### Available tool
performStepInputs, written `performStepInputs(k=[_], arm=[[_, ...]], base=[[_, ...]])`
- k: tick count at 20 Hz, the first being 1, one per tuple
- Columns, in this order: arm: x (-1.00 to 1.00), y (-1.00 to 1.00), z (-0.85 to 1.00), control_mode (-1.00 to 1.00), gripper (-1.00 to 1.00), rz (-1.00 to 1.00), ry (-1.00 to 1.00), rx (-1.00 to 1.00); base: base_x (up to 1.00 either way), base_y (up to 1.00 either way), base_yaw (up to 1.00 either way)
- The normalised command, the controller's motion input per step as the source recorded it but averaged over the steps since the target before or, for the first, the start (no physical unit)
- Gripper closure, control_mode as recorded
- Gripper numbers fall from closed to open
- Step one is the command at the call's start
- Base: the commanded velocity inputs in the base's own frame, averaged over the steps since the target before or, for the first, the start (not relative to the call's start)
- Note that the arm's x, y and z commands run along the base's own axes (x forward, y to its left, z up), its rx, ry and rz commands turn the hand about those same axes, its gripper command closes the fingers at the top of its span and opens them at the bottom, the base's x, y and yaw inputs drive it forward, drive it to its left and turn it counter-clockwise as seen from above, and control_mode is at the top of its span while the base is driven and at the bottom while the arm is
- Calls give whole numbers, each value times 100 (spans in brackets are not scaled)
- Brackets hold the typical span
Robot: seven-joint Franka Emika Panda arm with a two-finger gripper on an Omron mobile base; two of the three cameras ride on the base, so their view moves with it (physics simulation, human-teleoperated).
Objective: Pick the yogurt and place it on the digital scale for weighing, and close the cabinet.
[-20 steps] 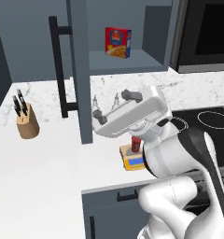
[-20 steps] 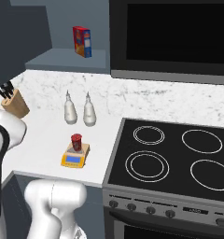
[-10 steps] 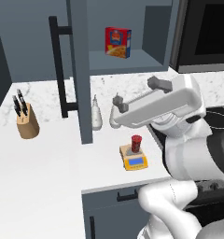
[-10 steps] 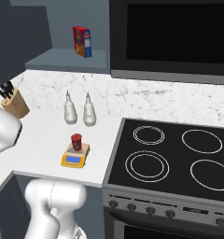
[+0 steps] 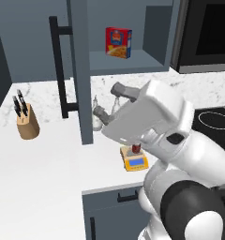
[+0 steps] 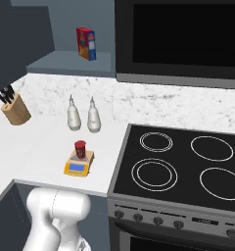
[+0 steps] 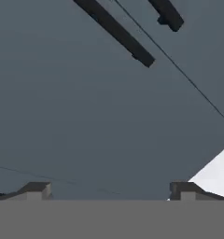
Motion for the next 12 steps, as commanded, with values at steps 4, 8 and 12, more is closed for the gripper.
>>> performStepInputs(k=[4, 8, 12], arm=[[-56, 69, -39, -100, -100, -58, 62, 11], [-26, 18, -65, -100, -100, -53, 70, 26], [-10, 0, -60, -100, -100, -34, 44, 45]], base=[[0, 0, 0], [0, 0, 0], [0, 0, 0]])
